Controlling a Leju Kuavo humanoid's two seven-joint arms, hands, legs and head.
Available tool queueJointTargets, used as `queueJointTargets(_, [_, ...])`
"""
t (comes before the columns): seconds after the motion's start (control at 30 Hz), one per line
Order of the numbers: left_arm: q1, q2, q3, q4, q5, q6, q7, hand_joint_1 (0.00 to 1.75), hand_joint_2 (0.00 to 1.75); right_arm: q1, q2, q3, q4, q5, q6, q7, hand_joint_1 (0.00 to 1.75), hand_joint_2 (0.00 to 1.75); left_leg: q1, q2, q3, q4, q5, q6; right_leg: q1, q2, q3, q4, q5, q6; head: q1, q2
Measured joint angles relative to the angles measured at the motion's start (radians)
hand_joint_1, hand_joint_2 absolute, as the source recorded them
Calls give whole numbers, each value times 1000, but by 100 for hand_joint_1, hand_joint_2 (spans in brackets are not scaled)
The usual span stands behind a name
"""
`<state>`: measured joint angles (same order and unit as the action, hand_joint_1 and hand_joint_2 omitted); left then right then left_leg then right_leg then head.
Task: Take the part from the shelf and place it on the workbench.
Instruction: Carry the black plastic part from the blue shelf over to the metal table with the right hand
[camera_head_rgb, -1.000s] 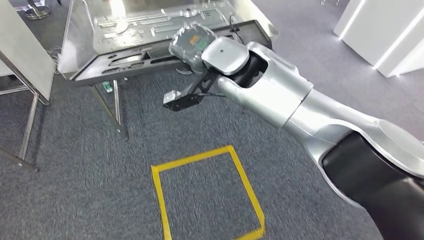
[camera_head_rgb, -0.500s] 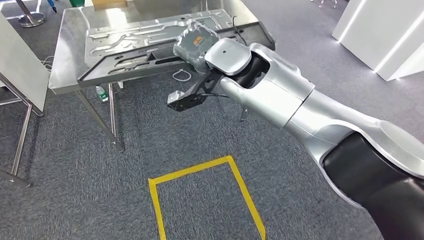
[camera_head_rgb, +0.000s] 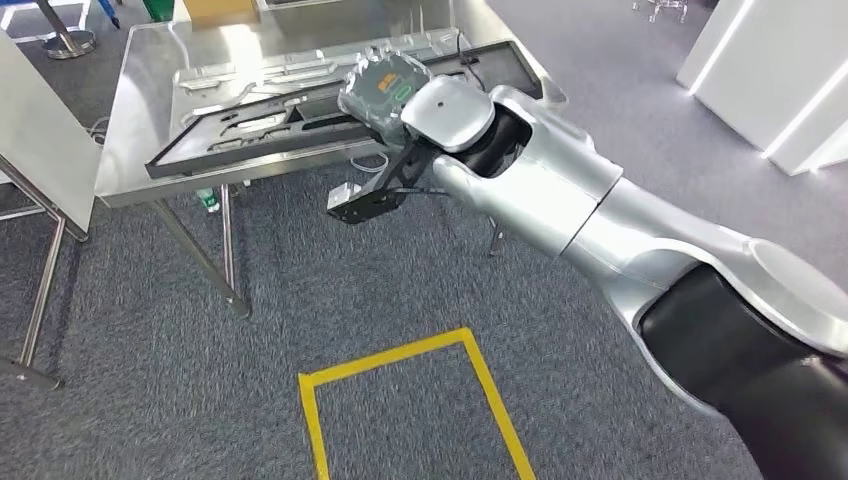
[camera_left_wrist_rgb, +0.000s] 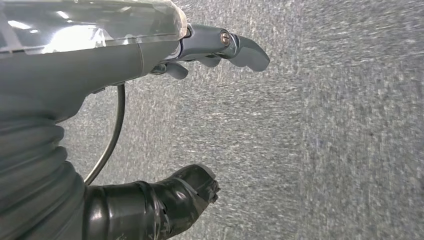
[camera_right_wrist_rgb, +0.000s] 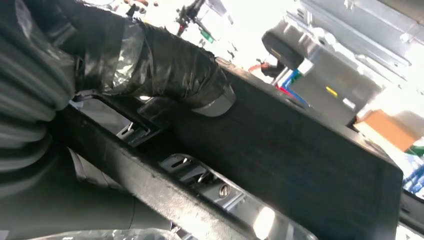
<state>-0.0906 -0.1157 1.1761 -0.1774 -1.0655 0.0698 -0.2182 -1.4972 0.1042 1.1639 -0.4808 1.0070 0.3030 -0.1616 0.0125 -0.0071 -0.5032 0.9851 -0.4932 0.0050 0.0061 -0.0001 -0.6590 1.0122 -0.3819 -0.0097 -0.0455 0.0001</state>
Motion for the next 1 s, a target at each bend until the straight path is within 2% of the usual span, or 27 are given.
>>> queueJointTargets(0.07, [-2,0,0,0,-4,1,0,0,175,0,2,0,2,3,-2,0,175,175,0,1,7,3,-3,-12,2,2,11,-6,-4,-12,0,0])
queueJointTargets(0.1, [-2,-1,0,0,-5,1,0,0,175,1,3,0,3,5,-3,0,175,175,1,1,2,21,1,-16,1,2,20,-10,-4,-20,0,0])
queueJointTargets(0.13, [-2,-1,0,0,-6,1,0,0,175,1,4,0,4,8,-5,1,175,175,2,1,-17,57,4,-20,0,2,30,-14,-7,-27,0,0])
queueJointTargets(0.2, [-2,-1,0,-1,-7,1,1,0,175,1,8,0,7,16,-8,1,175,175,5,2,-91,177,-8,-28,1,2,49,-18,-18,-38,0,0])
queueJointTargets(0.27, [-1,-1,0,-2,-7,1,5,0,175,5,12,0,10,21,-11,-1,175,175,6,2,-173,275,-63,-32,4,3,66,-19,-36,-43,-1,0])
queueJointTargets(0.3, [-1,-1,0,-2,-7,1,6,0,175,8,13,0,12,22,-12,-3,175,175,6,2,-199,286,-85,-31,7,3,78,-18,-47,-43,0,0])
queueJointTargets(0.33, [-1,-1,0,-2,-7,1,8,0,175,11,15,0,13,23,-13,-4,175,175,5,3,-210,269,-88,-29,9,2,92,-18,-58,-43,-1,0])
queueJointTargets(0.37, [0,-1,0,-2,-6,1,10,0,175,12,16,0,14,24,-13,-5,175,175,3,4,-206,224,-63,-24,13,-1,107,-18,-70,-43,0,0])
queueJointTargets(0.43, [1,0,0,-3,-6,1,12,0,175,12,17,0,17,25,-14,-5,175,175,-6,15,-177,96,48,-6,19,-7,135,-17,-94,-41,0,0])
queueJointTargets(0.47, [1,1,0,-3,-6,1,13,0,175,12,17,0,18,25,-15,-5,175,175,-12,19,-164,49,91,2,21,-9,143,-16,-105,-37,0,0])
queueJointTargets(0.5, [2,1,0,-4,-6,1,14,0,175,11,18,1,19,25,-16,-6,175,175,-17,23,-155,20,119,9,22,-9,150,-17,-113,-33,0,0])
queueJointTargets(0.57, [1,1,0,-5,-6,0,14,0,175,10,20,1,21,24,-18,-7,175,175,-17,19,-144,5,122,17,23,-10,155,-12,-117,-23,0,0])
queueJointTargets(0.6, [1,0,0,-6,-6,0,14,0,175,10,20,1,22,23,-18,-7,175,175,-15,18,-136,0,123,21,22,-10,150,3,-114,-19,0,0])
queueJointTargets(0.67, [1,1,0,-7,-6,0,14,0,175,9,19,0,23,21,-20,-7,175,175,-11,15,-115,-7,115,30,18,-6,104,86,-115,-8,0,0])
queueJointTargets(0.7, [1,0,0,-7,-6,0,14,0,175,11,18,0,24,20,-21,-7,175,175,-10,15,-105,-9,107,33,14,-3,61,150,-128,-2,0,0])
queueJointTargets(0.77, [0,0,0,-7,-7,0,14,0,175,16,16,0,26,19,-23,-7,175,175,-10,14,-84,-8,87,34,4,-1,-24,256,-180,8,0,0])
queueJointTargets(0.8, [0,0,0,-7,-7,0,14,0,175,19,15,0,28,19,-22,-8,175,175,-9,12,-71,-7,75,33,0,-1,-54,277,-205,12,0,0])
queueJointTargets(0.83, [0,0,0,-7,-7,0,13,0,175,21,15,0,29,19,-22,-8,175,175,-9,10,-57,-6,63,31,-3,-1,-67,265,-212,14,0,0])
queueJointTargets(0.87, [0,0,0,-7,-7,0,13,0,175,22,14,0,29,19,-22,-8,175,175,-9,9,-42,-4,49,29,-4,-1,-67,227,-196,14,0,0])
queueJointTargets(0.9, [0,0,0,-7,-7,0,13,0,175,22,13,0,30,19,-22,-8,175,175,-9,7,-26,-2,35,27,-5,-1,-56,166,-150,11,0,0])
queueJointTargets(0.93, [0,0,0,-7,-7,0,14,0,175,22,12,0,31,20,-22,-9,175,175,-9,6,-11,1,21,24,-4,-1,-43,100,-84,8,0,0])
queueJointTargets(0.97, [-1,-1,0,-7,-7,0,14,0,175,22,10,0,32,20,-22,-9,175,175,-10,4,0,2,9,19,-2,0,-31,48,-31,3,0,0])
queueJointTargets(1.0, [-2,-1,0,-7,-7,-2,13,0,175,22,9,0,32,20,-22,-10,175,175,-10,3,6,1,-1,12,1,1,-23,15,9,-2,0,0])
